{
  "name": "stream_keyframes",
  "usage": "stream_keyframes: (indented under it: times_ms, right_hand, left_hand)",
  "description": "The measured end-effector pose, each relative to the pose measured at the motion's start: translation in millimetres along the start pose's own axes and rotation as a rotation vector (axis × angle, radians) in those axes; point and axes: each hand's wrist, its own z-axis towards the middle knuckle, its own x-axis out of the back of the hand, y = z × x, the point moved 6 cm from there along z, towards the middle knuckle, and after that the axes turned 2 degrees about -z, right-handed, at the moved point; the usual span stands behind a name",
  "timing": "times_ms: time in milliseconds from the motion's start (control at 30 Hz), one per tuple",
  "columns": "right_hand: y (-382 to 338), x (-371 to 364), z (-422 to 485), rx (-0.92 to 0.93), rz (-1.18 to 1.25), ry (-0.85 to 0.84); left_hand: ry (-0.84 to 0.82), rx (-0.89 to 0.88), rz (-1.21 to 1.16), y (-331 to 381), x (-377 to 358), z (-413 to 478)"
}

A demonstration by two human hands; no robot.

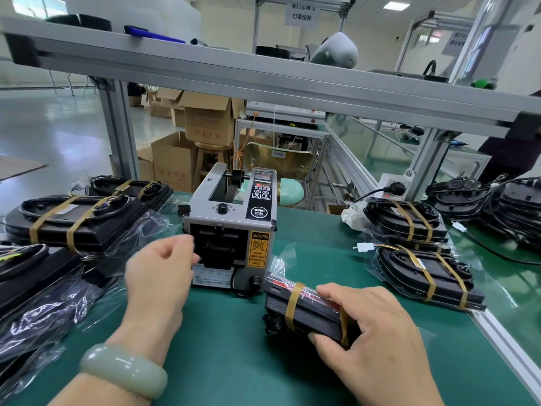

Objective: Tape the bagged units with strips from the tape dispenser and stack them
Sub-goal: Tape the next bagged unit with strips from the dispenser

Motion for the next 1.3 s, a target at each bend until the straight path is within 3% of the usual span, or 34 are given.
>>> stream_keyframes:
  times_ms: [100,233,767,1033,1300]
  right_hand:
    - [-0.8,-0.4,0.0,0.005,-0.002,-0.014]
    - [-1.6,0.8,-0.1,0.008,-0.004,-0.011]
    - [-3.9,0.1,-0.2,-0.004,-0.031,-0.04]
    - [-1.4,-2.0,-1.3,-0.019,-0.027,-0.063]
    - [-0.7,-4.1,-1.9,-0.017,-0.029,-0.086]
  left_hand:
    - [-0.197,0.304,-0.033,-10.1,-19.6,-10.1]
    - [-0.27,0.414,-0.046,-8.6,-30.2,-10.4]
    - [-0.142,0.444,-0.143,-17.7,-39.9,-1.7]
    - [-0.207,0.488,-0.211,-24.0,-34.9,-9.4]
    - [-0.147,0.405,-0.201,-9.5,-38.3,-3.8]
